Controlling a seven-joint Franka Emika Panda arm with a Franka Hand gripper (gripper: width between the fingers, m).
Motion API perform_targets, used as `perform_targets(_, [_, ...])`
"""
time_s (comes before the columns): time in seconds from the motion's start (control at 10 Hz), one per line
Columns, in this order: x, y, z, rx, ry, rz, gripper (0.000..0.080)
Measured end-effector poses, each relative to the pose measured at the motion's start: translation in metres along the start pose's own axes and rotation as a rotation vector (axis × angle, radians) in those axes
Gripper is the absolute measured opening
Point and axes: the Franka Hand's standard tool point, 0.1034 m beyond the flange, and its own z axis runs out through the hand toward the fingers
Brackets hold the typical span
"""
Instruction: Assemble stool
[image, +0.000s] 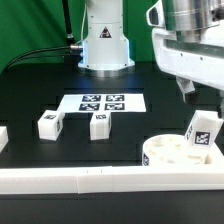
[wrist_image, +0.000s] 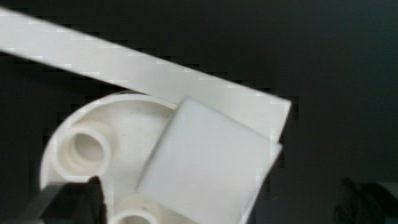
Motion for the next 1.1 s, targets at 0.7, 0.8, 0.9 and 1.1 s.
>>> perform_targets(0.7, [0.0021, -0.0012, -0.0018, -0.003, 0.007, -0.626, 0.0648])
perform_targets(0.8, [0.0001, -0.0014, -0.0017, -0.032, 0.021, -0.796, 0.0648])
perform_targets(0.9, [-0.0044, -0.0027, -0.0003, -0.056, 0.025, -0.95, 0.0648])
perform_targets(1.1, [-0.0059, -0.0057, 0.0013, -0.063, 0.02, -1.165, 0.0648])
